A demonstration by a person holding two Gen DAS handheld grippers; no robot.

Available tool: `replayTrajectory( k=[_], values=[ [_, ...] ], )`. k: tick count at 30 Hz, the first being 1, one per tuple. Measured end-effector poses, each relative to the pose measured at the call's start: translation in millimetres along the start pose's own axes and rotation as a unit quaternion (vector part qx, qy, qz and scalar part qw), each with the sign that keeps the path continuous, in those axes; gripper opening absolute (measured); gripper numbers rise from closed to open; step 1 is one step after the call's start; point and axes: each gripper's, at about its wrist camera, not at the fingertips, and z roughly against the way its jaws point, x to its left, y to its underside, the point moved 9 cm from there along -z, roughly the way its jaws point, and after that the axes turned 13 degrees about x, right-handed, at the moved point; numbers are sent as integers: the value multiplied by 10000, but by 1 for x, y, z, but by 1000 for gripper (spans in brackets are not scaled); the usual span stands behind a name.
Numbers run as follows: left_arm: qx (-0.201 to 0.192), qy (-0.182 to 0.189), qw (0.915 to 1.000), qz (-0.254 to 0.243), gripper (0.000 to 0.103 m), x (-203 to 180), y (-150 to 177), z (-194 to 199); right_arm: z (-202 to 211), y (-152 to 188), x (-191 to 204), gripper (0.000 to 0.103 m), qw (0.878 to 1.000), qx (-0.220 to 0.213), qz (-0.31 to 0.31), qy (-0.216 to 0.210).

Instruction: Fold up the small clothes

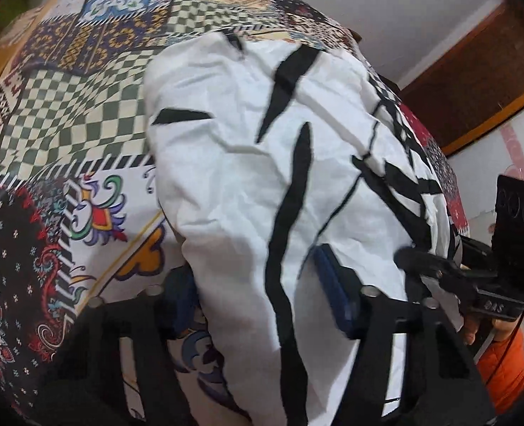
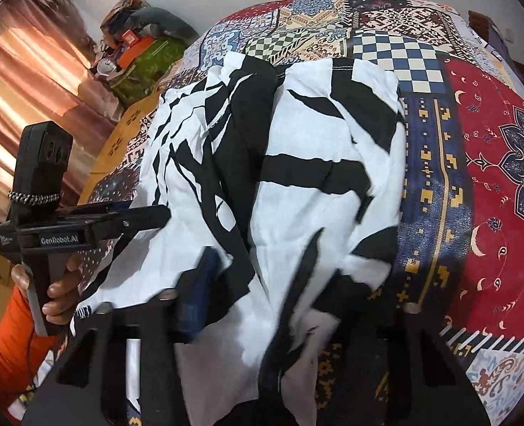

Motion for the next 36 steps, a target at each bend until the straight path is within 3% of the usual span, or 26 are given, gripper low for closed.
replayTrajectory(
  k=[3,5,15,22,27,31,36],
  values=[
    [-46,-94,9998,-150,31,-5,-1,2,5,0,5,20,9998,-109,108,82],
    [-101,-240,9995,-164,14,-4,-2,8,9,-1,10,16,9995,-181,185,161],
    [-928,-406,9945,-284,12,-4,20,96,43,2,64,13,9961,-510,711,144],
    [-1316,-627,9892,-137,10,22,56,152,46,3,119,13,9928,-561,1061,19],
    [-1154,-674,9909,161,10,61,75,147,13,2,144,13,9941,-301,1026,-171],
    [-687,-645,9942,528,10,101,89,113,-28,4,148,13,9961,94,851,-228],
    [-350,-518,9951,766,10,123,107,81,-48,8,149,18,9963,318,779,-162]
  ],
)
